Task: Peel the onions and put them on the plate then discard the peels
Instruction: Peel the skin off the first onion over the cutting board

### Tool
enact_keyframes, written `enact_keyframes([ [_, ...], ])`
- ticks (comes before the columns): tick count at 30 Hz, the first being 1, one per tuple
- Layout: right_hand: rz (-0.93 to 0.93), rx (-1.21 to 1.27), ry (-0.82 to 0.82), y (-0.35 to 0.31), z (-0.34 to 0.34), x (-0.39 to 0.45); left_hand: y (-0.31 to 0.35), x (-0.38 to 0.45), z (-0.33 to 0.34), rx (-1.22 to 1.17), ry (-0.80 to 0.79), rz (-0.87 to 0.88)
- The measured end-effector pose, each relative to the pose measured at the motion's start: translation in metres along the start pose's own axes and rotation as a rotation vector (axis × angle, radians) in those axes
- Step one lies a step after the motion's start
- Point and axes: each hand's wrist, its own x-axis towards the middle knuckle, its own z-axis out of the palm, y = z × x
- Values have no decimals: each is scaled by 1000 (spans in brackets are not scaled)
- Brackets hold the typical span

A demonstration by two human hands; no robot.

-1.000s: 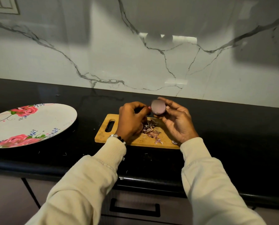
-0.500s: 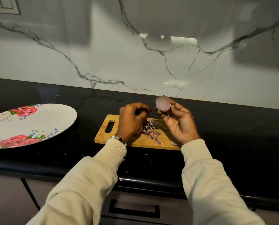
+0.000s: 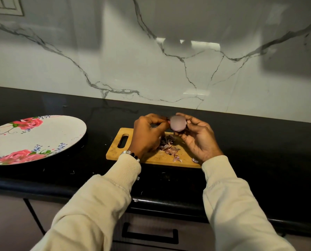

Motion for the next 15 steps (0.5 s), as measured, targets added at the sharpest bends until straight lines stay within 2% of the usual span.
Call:
enact_keyframes([
  [3, 3, 3, 6, -1, 2, -1, -2, 1, 0, -55, -33, -21],
  [11, 23, -42, 19, 1, 0, 2, -8, 4, -2, 226, -44, 58],
  [15, 26, -24, 14, 2, 1, 2, -11, 6, -1, 183, -9, 56],
])
